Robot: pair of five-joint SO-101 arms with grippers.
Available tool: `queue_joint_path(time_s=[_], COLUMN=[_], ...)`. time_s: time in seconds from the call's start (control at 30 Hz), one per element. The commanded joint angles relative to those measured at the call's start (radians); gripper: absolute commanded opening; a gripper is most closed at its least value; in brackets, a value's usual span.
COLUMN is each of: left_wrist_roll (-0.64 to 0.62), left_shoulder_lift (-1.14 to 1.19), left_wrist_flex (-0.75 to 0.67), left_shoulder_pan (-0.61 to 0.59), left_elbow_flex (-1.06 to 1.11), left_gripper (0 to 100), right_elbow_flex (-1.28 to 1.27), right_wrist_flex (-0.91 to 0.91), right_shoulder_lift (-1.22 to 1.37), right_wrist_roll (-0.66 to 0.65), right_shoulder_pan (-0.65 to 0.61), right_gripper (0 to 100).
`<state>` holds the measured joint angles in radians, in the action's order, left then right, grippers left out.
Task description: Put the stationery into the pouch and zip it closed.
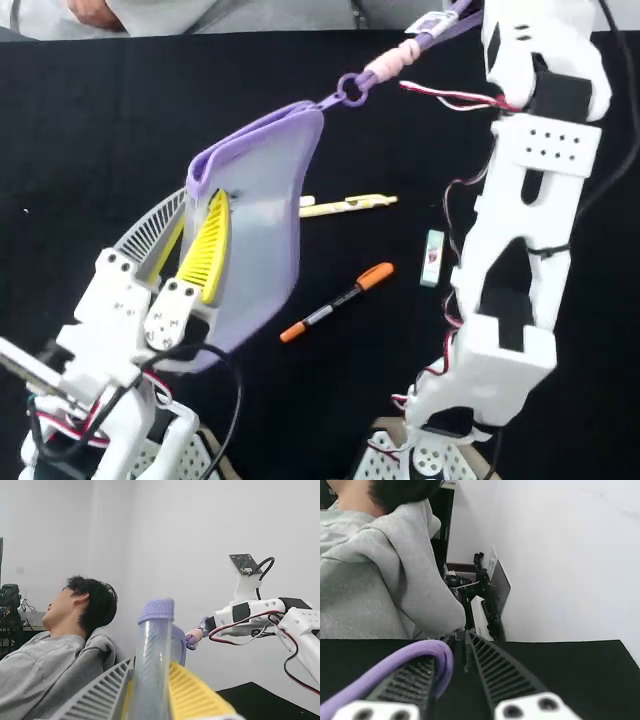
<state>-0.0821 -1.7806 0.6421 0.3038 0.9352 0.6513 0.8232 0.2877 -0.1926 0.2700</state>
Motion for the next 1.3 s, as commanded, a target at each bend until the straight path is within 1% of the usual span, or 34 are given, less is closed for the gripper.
queue_joint_path(time_s=[0.0, 0.1, 0.23, 0.33, 0.4, 0.53, 0.7, 0.93, 1.07, 1.17, 1.27], left_wrist_roll=[0.011, 0.011, 0.011, 0.011, 0.009, 0.005, 0.003, 0.003, 0.003, 0.003, 0.003], left_shoulder_lift=[-0.026, -0.026, -0.023, 0.014, 0.055, 0.146, 0.204, 0.218, 0.219, 0.213, 0.213], left_wrist_flex=[-0.005, -0.005, -0.005, -0.006, -0.012, -0.012, -0.014, -0.014, -0.014, -0.014, -0.014], left_shoulder_pan=[-0.012, -0.012, -0.012, -0.008, -0.012, -0.005, -0.004, -0.004, -0.002, -0.002, -0.002], left_elbow_flex=[-0.130, -0.136, -0.120, -0.102, -0.093, -0.096, -0.094, -0.093, -0.093, -0.093, -0.093], left_gripper=[3, 3, 3, 3, 3, 3, 3, 3, 3, 3, 3], right_elbow_flex=[-0.117, -0.194, -0.200, -0.163, -0.127, -0.028, 0.117, 0.300, 0.352, 0.360, 0.360], right_wrist_flex=[-0.107, -0.152, -0.147, -0.086, -0.011, 0.144, 0.292, 0.466, 0.588, 0.686, 0.766], right_shoulder_lift=[0.002, -0.004, -0.015, -0.053, -0.088, -0.166, -0.246, -0.321, -0.334, -0.335, -0.335], right_wrist_roll=[-0.066, -0.123, -0.132, -0.135, -0.129, -0.135, -0.127, -0.127, -0.127, -0.135, -0.137], right_shoulder_pan=[0.137, 0.138, 0.130, 0.100, 0.068, -0.034, -0.158, -0.367, -0.474, -0.537, -0.569], right_gripper=[1.1, 1.1, 1.5, 2.2, 7.3, 20.5, 30.1, 36.6, 40.1, 40.4, 40.4])
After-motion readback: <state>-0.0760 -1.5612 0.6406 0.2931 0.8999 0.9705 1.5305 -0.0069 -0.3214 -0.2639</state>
